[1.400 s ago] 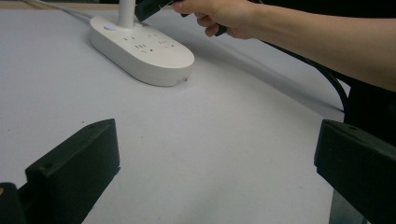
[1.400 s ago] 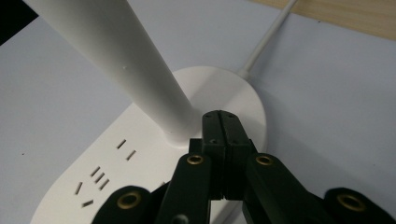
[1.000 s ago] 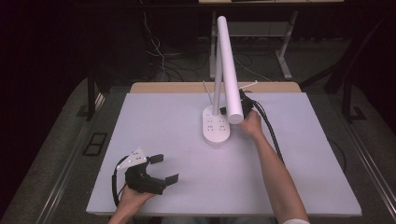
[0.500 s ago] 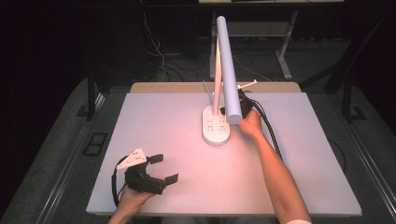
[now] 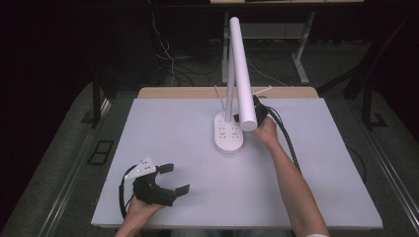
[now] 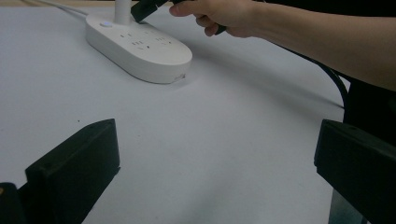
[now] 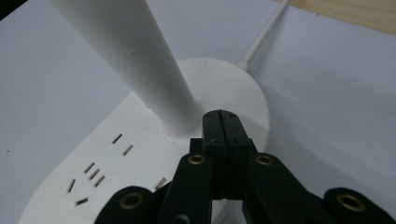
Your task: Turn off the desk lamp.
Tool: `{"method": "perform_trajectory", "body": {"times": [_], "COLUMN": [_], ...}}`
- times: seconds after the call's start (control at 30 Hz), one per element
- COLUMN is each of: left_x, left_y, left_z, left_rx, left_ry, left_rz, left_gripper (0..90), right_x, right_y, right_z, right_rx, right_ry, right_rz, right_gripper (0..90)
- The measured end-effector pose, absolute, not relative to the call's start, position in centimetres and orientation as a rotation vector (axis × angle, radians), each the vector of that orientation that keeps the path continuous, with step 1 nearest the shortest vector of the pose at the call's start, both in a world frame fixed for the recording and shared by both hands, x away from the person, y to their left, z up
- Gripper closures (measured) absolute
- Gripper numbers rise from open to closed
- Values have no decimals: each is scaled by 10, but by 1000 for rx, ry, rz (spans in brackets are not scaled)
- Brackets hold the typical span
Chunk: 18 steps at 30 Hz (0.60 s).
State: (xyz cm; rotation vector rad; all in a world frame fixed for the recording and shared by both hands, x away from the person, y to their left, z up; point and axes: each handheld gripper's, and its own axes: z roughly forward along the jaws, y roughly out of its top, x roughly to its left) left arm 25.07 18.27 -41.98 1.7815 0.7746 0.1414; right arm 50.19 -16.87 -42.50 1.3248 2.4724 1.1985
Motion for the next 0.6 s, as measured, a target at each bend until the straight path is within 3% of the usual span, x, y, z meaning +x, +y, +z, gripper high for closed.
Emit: {"method": "perform_trajectory", "body": {"times": [0.6], "left_x": [251], "left_y": [184], "left_z": [-420], "left_rx": [1776], "left_ry": [778], "left_rz": [142], "left_gripper": [0], "right_x": [501], "right_y": [-167], "right_z": [-425], "right_rx": [1344], "right_ry": [2456], "right_rz": [1240], "right_gripper": [900]}}
